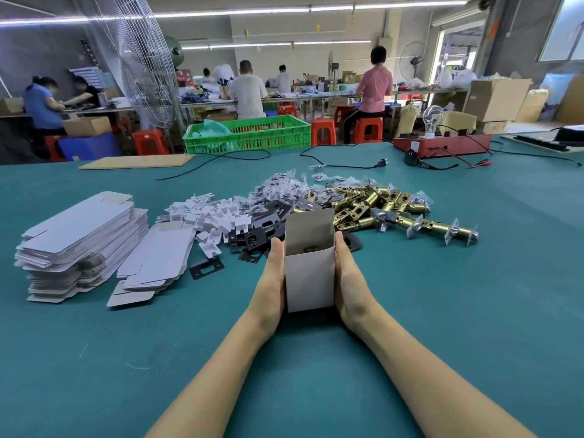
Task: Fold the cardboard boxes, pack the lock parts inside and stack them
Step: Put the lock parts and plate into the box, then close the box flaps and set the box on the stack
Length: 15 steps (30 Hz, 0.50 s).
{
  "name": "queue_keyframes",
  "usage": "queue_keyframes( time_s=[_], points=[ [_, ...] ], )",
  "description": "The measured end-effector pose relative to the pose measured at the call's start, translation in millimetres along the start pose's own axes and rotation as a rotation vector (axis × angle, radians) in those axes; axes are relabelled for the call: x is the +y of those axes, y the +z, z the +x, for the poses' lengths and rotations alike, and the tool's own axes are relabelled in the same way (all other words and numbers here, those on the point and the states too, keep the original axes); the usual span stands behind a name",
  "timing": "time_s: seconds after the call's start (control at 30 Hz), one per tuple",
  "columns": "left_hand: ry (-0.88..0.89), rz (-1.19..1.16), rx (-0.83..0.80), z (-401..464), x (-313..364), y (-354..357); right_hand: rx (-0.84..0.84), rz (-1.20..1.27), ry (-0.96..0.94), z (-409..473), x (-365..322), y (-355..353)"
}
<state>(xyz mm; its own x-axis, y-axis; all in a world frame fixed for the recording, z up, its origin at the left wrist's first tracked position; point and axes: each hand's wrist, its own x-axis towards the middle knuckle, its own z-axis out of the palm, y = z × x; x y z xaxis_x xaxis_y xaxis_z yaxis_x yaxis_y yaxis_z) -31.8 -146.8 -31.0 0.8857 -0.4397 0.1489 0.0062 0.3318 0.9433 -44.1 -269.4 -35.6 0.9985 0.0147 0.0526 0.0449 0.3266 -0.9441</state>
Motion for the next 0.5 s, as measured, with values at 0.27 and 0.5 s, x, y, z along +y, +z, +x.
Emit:
queue_keyframes(
  time_s=[0.27, 0.5],
  points=[
    [-0.043, -0.01, 0.112, 3, 2, -1, -0.033, 0.029, -0.031, 3, 2, -2],
    [0.012, -0.046, 0.19, 5, 1, 8, -0.033, 0.025, -0.032, 4, 4, -4]
  ],
)
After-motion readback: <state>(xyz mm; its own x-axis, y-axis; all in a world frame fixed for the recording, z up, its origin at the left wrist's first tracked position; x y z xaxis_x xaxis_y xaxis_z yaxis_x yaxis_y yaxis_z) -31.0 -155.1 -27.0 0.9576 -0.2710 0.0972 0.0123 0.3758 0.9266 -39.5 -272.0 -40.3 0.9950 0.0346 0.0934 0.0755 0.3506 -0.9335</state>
